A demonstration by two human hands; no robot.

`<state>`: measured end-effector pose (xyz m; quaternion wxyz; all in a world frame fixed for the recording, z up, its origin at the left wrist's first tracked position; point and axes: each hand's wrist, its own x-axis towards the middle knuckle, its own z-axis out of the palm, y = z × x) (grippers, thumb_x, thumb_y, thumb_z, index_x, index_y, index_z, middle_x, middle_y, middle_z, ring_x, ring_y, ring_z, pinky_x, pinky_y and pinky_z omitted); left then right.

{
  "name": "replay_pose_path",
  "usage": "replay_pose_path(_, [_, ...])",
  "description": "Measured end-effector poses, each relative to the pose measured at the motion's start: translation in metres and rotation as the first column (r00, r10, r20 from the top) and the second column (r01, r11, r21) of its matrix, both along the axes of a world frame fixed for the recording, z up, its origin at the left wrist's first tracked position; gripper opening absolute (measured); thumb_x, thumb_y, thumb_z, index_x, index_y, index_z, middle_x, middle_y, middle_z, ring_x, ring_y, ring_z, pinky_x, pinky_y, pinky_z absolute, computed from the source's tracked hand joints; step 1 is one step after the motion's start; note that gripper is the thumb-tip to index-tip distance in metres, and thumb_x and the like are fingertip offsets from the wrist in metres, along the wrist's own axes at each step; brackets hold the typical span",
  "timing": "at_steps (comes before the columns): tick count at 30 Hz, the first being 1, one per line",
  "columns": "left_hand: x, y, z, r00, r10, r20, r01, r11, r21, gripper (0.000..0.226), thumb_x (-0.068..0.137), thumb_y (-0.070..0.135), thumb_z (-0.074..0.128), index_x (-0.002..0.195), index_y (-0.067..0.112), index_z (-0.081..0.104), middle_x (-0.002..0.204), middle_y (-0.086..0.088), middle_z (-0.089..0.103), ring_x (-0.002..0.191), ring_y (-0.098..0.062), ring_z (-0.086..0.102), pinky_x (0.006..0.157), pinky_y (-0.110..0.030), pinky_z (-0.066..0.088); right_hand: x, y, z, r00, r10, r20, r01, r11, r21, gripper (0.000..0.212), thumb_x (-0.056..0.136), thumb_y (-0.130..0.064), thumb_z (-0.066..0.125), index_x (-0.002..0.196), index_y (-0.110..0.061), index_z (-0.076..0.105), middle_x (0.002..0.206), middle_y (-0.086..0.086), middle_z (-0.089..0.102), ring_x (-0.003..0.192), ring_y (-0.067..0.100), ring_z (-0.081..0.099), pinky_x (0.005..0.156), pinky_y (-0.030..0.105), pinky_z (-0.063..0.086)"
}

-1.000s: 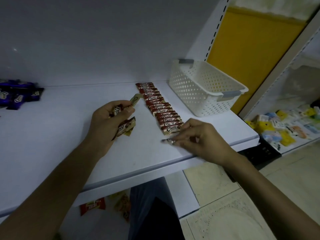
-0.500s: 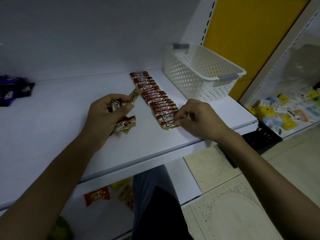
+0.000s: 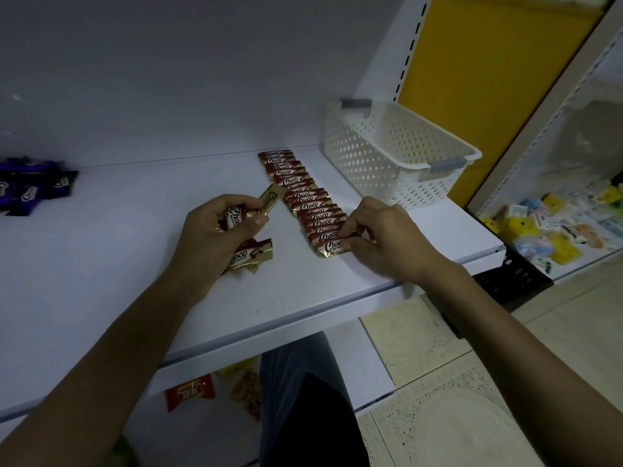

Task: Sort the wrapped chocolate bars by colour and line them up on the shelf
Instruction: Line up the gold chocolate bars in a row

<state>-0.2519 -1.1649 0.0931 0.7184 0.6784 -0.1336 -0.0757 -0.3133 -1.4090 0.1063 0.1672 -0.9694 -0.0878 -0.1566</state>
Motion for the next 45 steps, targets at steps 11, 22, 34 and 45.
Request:
replay_pose_path(11, [-0.009,-0.003,0.005,0.970,-0.053,0.239,0.017,0.988,0.152,0.017,0.083,0.007,0.070,0.090,0.022,0.065,0.085,0.012,0.066,0.073,-0.012,0.062,0.064,-0.032,0.057,0.012,0.053,0.020,0.999,-0.004,-0.047,0.026,0.873,0.486,0.018,0.089,-0.026,0.063,0.086,-0.011,0.071,0.072,-0.001,0.067,0.056,0.008,0.056,0.053,0.020,0.043])
replay_pose_path(22, [-0.005,-0.002,0.001,0.985,0.018,0.171,-0.037,0.994,0.104,0.011,0.084,0.014,0.070,0.086,0.021,0.062,0.095,-0.008,0.067,0.078,-0.020,0.071,0.054,-0.029,0.058,0.007,0.051,0.025,0.997,-0.073,0.036,0.034,0.777,0.628,0.018,0.079,-0.006,0.068,0.069,-0.018,0.060,0.058,-0.012,0.056,0.053,-0.001,0.047,0.055,0.017,0.039])
replay_pose_path(34, [-0.006,-0.002,0.003,0.996,0.059,0.074,-0.068,0.990,0.120,0.014,0.085,0.014,0.069,0.091,0.025,0.063,0.101,-0.007,0.070,0.083,-0.024,0.071,0.066,-0.049,0.059,-0.023,0.043,0.003,0.993,0.073,-0.094,-0.072,0.997,0.019,0.027,0.081,-0.031,0.072,0.106,-0.019,0.071,0.104,0.003,0.066,0.089,0.016,0.058,0.076,0.033,0.049])
replay_pose_path(45, [-0.006,-0.002,0.003,0.996,0.061,0.065,-0.071,0.985,0.159,0.015,0.085,0.019,0.069,0.097,0.026,0.064,0.105,-0.009,0.069,0.083,-0.028,0.070,0.067,-0.051,0.059,-0.013,0.007,-0.004,0.993,-0.104,0.048,0.102,0.993,0.061,0.018,0.075,-0.025,0.078,0.091,-0.018,0.073,0.085,-0.011,0.050,0.075,0.006,0.043,0.072,0.032,0.041])
